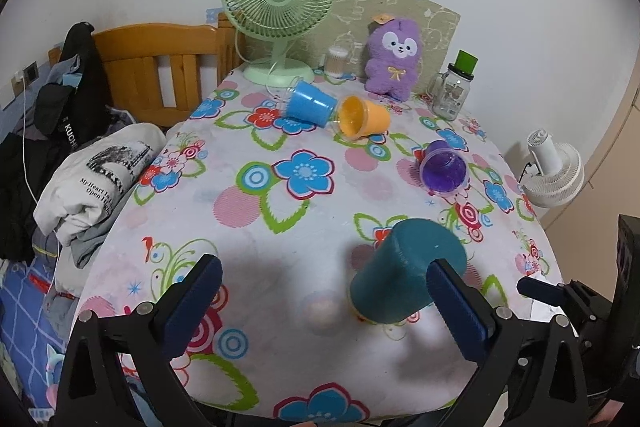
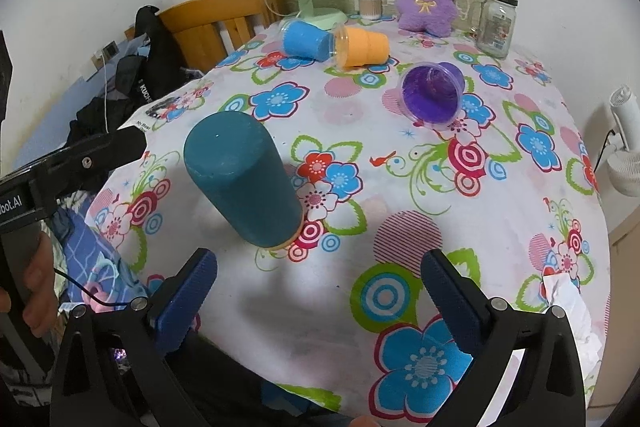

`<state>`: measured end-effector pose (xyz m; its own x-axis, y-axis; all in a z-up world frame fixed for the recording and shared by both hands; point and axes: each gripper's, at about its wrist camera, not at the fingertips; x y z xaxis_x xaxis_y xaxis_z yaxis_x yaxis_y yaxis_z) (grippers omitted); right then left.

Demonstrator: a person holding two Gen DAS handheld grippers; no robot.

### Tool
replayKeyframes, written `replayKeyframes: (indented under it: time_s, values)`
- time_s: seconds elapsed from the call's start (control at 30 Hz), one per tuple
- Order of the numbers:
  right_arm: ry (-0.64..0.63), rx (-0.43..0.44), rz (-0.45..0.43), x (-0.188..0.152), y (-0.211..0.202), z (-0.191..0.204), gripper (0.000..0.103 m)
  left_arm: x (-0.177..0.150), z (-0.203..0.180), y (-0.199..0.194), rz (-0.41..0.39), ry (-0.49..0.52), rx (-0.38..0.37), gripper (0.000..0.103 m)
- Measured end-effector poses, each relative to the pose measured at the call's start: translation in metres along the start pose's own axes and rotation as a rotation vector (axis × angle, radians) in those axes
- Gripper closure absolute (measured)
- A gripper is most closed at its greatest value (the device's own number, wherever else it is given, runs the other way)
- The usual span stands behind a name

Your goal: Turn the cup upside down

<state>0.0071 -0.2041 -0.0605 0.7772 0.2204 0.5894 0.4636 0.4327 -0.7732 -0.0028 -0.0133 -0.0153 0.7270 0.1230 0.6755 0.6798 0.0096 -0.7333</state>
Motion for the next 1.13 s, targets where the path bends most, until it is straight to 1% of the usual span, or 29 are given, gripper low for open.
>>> replayKeyframes:
  time_s: [0.2, 0.43, 0.57, 0.83, 1.13]
  values:
    - [-0.007, -0.001, 0.008, 0.004, 0.006, 0.005, 0.0, -0.004, 0.008, 0.003, 0.008, -0.013, 0.004, 0.0]
    - [-0.016, 0.012, -0.002, 0.01, 0.01, 0.011, 0.0, -0.007, 0.016, 0.004, 0.012, -0.024, 0.009, 0.0]
    - [-0.023, 0.026, 0.004, 0.011, 0.014, 0.015, 0.0, -0.009, 0.021, 0.009, 0.025, -0.034, 0.017, 0.0]
    - [-0.023, 0.014, 0.023, 0.009, 0.023, 0.015, 0.0, -0.014, 0.029, 0.021, 0.057, -0.051, 0.032, 0.0]
    - [-0.018, 0.013, 0.02, 0.008, 0.022, 0.012, 0.0, -0.016, 0.027, 0.023, 0.048, -0.044, 0.033, 0.0]
Point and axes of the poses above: each gripper's, at about its wrist camera, not at the fingertips, and y roughly the way its jaws point, z to its left, x to its top, and after that the axes turned 9 degrees about x, right-handed
